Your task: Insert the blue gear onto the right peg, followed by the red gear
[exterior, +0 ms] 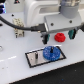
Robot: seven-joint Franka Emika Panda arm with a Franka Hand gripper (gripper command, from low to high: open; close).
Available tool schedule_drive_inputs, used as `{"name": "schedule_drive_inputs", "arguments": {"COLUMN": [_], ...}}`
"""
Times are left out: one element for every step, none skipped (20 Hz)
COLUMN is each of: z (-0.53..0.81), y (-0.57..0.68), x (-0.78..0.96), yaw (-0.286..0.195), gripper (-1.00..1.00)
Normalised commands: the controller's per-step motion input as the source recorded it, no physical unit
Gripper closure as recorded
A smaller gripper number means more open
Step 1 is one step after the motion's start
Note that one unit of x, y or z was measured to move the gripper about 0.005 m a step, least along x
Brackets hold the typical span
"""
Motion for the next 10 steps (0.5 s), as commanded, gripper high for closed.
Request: {"name": "schedule_drive_inputs", "arguments": {"z": [0.03, 0.01, 0.01, 0.0, -0.06, -0.08, -0.09, -0.1, -0.14, -0.16], "y": [0.43, 0.44, 0.41, 0.4, 0.37, 0.36, 0.35, 0.35, 0.38, 0.31], "x": [-0.51, -0.45, -0.48, -0.47, -0.52, -0.45, -0.47, -0.45, -0.46, -0.43], "yaw": [0.0, 0.0, 0.0, 0.0, 0.0, 0.0, 0.0, 0.0, 0.0, 0.0], "gripper": [-1.0, -1.0, -1.0, -1.0, -1.0, -1.0, -1.0, -1.0, -1.0, -1.0]}}
